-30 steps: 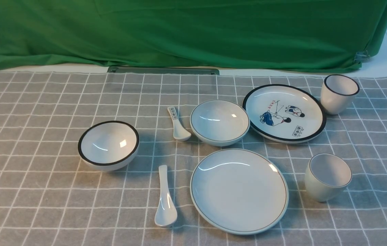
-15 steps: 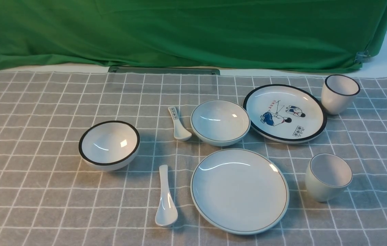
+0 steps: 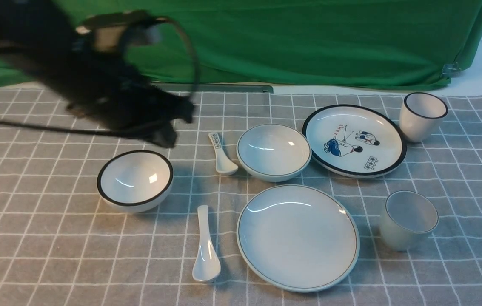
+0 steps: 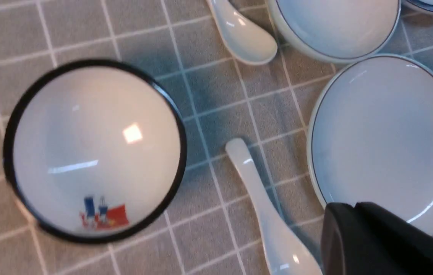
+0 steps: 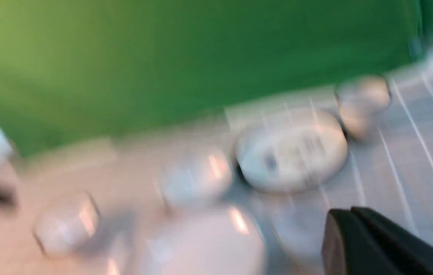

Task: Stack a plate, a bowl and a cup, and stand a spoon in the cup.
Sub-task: Use the left arm to grab a blue rice bowl, then use the left arm to put the blue rice bowl into the blue large plate in the middle, then use the right arm to grab a blue teacup, then use the right arm to put the blue teacup into the blue rice bowl in the middle, then use the left arm to grab a blue soup spoon, then use the left arm to put the blue soup spoon into the blue teacup in the middle

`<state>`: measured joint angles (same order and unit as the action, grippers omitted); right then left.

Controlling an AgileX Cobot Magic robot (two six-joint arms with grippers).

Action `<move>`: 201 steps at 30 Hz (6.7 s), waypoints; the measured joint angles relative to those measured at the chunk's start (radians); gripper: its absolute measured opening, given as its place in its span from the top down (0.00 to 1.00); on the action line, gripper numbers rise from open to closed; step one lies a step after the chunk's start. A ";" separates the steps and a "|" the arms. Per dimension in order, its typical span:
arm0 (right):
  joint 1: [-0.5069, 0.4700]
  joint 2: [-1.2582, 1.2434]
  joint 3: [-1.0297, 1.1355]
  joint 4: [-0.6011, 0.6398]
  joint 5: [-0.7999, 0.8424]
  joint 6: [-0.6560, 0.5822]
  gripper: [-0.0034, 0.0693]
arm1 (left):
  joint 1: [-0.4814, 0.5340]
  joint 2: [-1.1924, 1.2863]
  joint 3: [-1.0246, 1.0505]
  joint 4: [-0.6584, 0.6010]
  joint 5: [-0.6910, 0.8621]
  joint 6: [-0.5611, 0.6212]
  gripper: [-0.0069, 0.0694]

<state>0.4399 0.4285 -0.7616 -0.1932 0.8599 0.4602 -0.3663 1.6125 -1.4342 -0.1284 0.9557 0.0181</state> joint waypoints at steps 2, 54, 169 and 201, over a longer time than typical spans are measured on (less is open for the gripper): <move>0.062 0.125 -0.069 -0.075 0.184 -0.007 0.92 | -0.033 0.087 -0.112 0.005 0.036 0.006 0.91; -0.273 0.727 -0.289 0.171 0.187 -0.308 0.92 | -0.049 0.478 -0.631 -0.001 0.247 0.028 0.86; 0.032 0.874 -0.722 0.046 0.256 -0.423 0.54 | -0.053 0.387 0.053 -0.016 -0.110 -0.230 0.32; 0.032 0.872 -0.721 0.045 0.255 -0.428 0.54 | -0.326 -0.019 0.217 0.021 -0.885 -0.047 0.75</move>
<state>0.4715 1.3009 -1.4823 -0.1478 1.1154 0.0325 -0.6918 1.5931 -1.2169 -0.1071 0.0703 -0.0293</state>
